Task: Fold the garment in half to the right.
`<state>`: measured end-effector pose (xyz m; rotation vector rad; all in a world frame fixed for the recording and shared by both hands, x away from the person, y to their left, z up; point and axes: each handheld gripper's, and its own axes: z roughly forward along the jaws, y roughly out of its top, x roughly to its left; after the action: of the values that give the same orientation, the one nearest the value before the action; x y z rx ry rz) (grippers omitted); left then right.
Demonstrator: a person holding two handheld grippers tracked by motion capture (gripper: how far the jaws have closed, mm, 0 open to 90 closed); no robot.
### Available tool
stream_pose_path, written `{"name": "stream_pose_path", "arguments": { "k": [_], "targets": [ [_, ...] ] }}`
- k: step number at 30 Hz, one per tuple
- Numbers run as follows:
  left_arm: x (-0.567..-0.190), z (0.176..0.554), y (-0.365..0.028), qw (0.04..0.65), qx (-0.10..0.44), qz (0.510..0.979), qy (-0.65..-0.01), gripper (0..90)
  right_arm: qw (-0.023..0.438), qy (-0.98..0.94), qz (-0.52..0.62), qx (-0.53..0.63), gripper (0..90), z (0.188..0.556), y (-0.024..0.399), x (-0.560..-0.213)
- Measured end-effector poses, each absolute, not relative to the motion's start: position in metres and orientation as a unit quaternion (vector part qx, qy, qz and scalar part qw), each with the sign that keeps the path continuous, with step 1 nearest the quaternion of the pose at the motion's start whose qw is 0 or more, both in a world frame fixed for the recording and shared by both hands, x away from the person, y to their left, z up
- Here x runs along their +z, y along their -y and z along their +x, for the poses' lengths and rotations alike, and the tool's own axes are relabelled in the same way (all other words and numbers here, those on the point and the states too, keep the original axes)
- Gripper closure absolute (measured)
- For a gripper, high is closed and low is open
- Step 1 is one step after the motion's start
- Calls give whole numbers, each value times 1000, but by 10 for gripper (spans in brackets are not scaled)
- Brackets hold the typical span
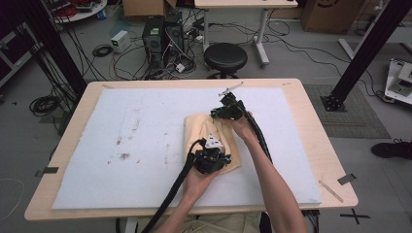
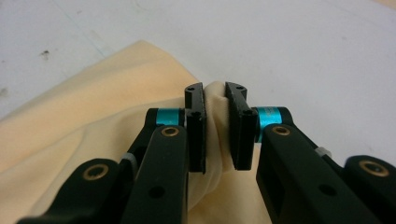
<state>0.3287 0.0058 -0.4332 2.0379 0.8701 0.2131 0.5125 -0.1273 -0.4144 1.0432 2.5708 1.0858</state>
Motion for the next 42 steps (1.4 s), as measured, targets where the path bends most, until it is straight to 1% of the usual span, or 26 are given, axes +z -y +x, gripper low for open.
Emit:
{"name": "stream_pose_path", "arguments": {
  "k": [6, 10, 14, 15, 17, 19, 21, 22, 27, 32, 35, 37, 42],
  "targets": [
    [-437, 329, -2, 433, 86, 827, -350, 826, 78, -857, 360, 361, 786, 513, 134, -421],
    [-436, 328, -2, 440, 85, 824, -345, 825, 75, -855, 362, 364, 777, 512, 139, -419],
    [-439, 329, -3, 441, 79, 824, -346, 817, 77, -847, 374, 369, 716, 510, 146, -415],
    [-438, 328, -4, 444, 76, 823, -346, 802, 80, -844, 375, 375, 699, 510, 148, -413],
    [-435, 325, -10, 460, 68, 817, -341, 719, 91, -835, 383, 384, 682, 507, 152, -407],
    [-430, 320, -16, 469, 75, 811, -340, 659, 101, -827, 386, 396, 682, 504, 155, -400],
    [-426, 317, -23, 482, 83, 801, -346, 612, 104, -821, 385, 407, 682, 500, 156, -394],
    [-423, 316, -27, 487, 86, 795, -350, 605, 105, -823, 384, 406, 682, 498, 155, -392],
    [-416, 317, -39, 492, 98, 787, -359, 596, 112, -835, 382, 379, 688, 500, 152, -401],
    [-419, 317, -36, 487, 94, 792, -357, 598, 101, -827, 428, 350, 704, 510, 170, -424],
    [-423, 318, -26, 478, 92, 799, -353, 601, 81, -813, 446, 365, 691, 514, 186, -438],
    [-424, 318, -20, 472, 97, 801, -354, 608, 69, -802, 457, 378, 668, 515, 192, -441],
    [-428, 321, -8, 454, 98, 812, -353, 619, 95, -809, 448, 369, 654, 511, 189, -434]
  ]
}}
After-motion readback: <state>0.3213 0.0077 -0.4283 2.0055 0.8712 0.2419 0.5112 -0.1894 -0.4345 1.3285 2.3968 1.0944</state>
